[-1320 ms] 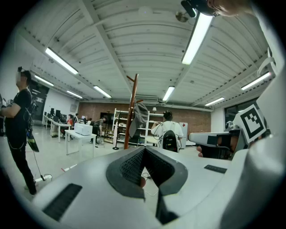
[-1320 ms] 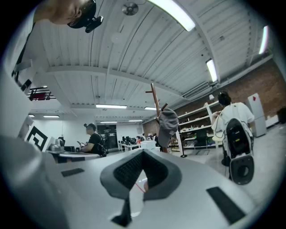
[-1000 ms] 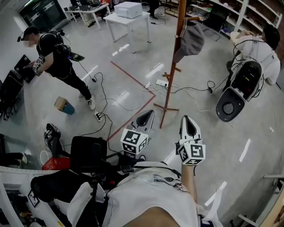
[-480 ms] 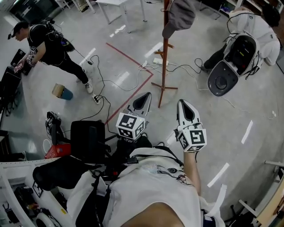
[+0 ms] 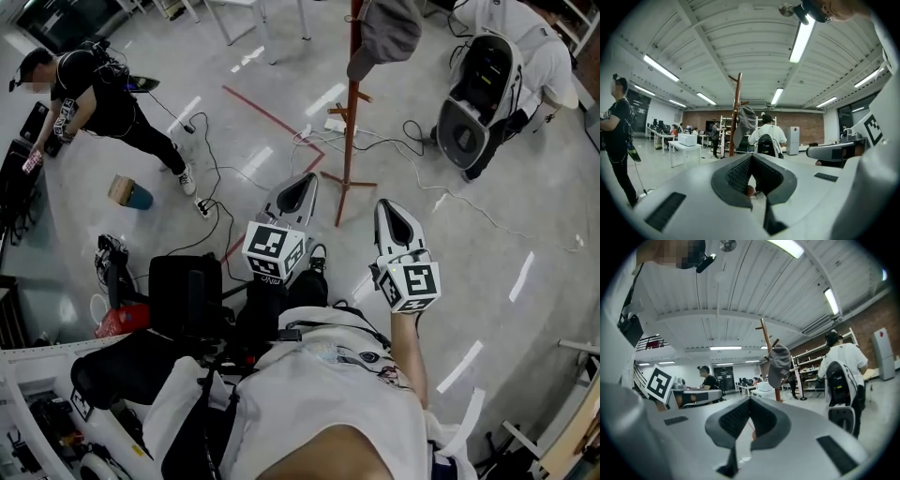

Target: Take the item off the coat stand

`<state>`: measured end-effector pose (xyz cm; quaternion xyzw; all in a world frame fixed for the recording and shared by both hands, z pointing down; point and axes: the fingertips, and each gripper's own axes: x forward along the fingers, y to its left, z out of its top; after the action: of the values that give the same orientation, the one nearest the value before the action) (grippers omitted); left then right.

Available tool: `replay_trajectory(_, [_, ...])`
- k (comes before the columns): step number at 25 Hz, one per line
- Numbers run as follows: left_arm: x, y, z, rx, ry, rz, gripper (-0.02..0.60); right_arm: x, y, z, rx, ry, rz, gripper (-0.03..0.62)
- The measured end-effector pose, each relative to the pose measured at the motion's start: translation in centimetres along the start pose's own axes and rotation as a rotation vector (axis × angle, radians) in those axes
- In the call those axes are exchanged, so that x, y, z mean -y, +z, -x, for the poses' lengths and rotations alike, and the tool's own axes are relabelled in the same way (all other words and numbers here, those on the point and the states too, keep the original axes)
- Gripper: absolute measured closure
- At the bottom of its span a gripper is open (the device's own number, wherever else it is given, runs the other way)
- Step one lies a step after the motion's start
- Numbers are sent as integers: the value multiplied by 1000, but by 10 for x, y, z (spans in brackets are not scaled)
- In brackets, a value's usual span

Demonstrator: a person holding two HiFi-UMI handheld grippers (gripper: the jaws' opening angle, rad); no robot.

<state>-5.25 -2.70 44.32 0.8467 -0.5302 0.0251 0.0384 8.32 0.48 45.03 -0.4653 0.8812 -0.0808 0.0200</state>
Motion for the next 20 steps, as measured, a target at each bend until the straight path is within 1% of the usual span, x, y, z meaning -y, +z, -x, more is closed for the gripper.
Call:
replay_trajectory(5, [-33, 3, -41, 7, 16, 8, 578, 26, 7, -42, 8, -37, -13, 591])
replay_trajectory(11, [-52, 14, -69, 7, -31, 6, 578, 32, 20, -78, 21, -75, -17, 591])
replay_trajectory(20, [-88, 5, -112, -44, -90, 22, 578, 36, 20, -148, 4, -96, -37, 591])
